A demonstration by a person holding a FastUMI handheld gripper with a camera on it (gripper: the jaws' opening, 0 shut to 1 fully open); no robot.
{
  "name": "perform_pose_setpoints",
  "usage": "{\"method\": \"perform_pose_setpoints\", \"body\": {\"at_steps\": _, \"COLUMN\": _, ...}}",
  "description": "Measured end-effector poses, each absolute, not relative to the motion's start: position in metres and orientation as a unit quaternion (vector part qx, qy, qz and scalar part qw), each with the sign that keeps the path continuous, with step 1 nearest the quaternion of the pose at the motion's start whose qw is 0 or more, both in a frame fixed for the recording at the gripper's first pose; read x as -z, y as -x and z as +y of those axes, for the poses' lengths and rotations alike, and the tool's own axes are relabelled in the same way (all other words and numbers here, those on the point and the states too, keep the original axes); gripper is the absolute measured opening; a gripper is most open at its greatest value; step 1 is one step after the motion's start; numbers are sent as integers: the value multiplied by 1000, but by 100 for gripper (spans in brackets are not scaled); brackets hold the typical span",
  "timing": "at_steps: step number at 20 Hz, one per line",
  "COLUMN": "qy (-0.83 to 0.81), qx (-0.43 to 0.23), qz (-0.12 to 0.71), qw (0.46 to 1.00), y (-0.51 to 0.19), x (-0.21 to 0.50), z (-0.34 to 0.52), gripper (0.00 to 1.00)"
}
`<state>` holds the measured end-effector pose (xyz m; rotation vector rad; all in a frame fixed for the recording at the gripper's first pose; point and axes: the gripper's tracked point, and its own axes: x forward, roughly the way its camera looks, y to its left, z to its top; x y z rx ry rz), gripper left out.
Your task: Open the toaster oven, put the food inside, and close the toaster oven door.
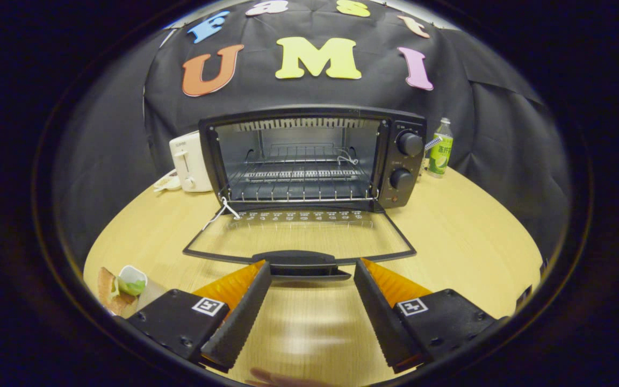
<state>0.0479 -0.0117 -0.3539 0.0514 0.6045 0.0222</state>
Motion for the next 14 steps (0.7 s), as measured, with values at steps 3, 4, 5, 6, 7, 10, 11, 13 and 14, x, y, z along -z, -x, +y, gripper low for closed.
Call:
{"method": "perform_pose_setpoints", "body": {"at_steps": 3, "qy": -36, "qx": -32, "qz": 306, "qw": 951, "y": -40, "x": 347, "z": -9, "gripper": 100}}
{"method": "perform_pose_setpoints", "body": {"at_steps": 4, "qy": -39, "qx": -43, "qz": 310, "qw": 949, "y": -34, "x": 341, "z": -7, "gripper": 100}}
{"method": "perform_pose_setpoints", "body": {"at_steps": 5, "qy": -45, "qx": -56, "qz": 311, "qw": 948, "y": -30, "x": 332, "z": -6, "gripper": 100}}
{"method": "perform_pose_setpoints", "body": {"at_steps": 6, "qy": -58, "qx": -73, "qz": 315, "qw": 944, "y": -24, "x": 325, "z": -2, "gripper": 100}}
{"method": "perform_pose_setpoints", "body": {"at_steps": 7, "qy": -75, "qx": -101, "qz": 323, "qw": 938, "y": -19, "x": 317, "z": 7, "gripper": 100}}
{"method": "perform_pose_setpoints", "body": {"at_steps": 10, "qy": -105, "qx": -168, "qz": 351, "qw": 915, "y": -8, "x": 294, "z": 23, "gripper": 97}}
{"method": "perform_pose_setpoints", "body": {"at_steps": 11, "qy": -112, "qx": -189, "qz": 362, "qw": 906, "y": -3, "x": 288, "z": 30, "gripper": 98}}
{"method": "perform_pose_setpoints", "body": {"at_steps": 13, "qy": -136, "qx": -236, "qz": 386, "qw": 882, "y": 9, "x": 277, "z": 50, "gripper": 97}}
{"method": "perform_pose_setpoints", "body": {"at_steps": 14, "qy": -150, "qx": -254, "qz": 403, "qw": 866, "y": 17, "x": 275, "z": 59, "gripper": 96}}
